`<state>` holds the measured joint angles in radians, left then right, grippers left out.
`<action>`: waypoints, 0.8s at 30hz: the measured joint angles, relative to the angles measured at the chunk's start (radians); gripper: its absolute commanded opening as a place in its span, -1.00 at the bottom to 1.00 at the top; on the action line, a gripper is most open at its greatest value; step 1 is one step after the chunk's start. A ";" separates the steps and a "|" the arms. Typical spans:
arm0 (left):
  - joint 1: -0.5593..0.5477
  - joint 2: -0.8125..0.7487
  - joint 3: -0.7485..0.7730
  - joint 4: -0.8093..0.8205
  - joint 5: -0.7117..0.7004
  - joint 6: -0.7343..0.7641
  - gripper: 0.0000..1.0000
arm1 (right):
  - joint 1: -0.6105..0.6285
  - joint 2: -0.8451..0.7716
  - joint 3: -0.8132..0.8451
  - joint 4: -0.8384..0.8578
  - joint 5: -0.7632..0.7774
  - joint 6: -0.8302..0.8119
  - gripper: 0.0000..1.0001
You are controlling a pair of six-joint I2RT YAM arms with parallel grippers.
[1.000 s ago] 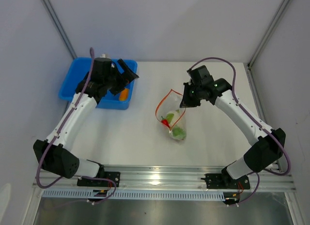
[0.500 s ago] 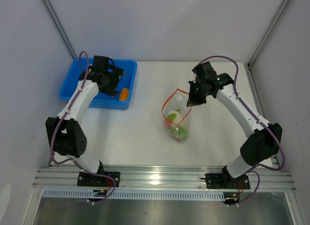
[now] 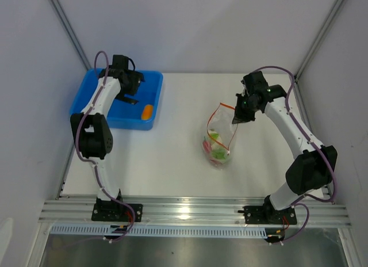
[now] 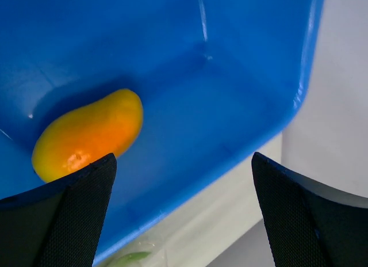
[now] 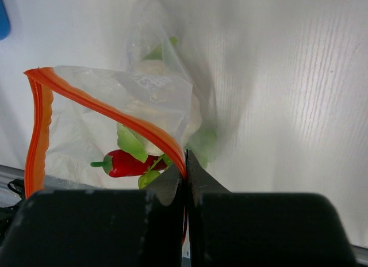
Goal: Place the food in the zip-top bag and seal the zipper
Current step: Pick up the fake fruit from the bin.
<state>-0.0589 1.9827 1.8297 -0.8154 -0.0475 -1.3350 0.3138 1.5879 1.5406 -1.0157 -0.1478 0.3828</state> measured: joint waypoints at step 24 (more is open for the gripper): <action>0.006 0.253 0.185 -0.238 0.052 0.243 0.97 | -0.054 0.090 0.000 0.001 -0.027 0.000 -1.00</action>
<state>-0.0528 2.2353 2.0144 -1.0534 0.0048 -1.0916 0.2596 1.6783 1.5406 -1.0145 -0.1745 0.3828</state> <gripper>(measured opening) 0.993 0.002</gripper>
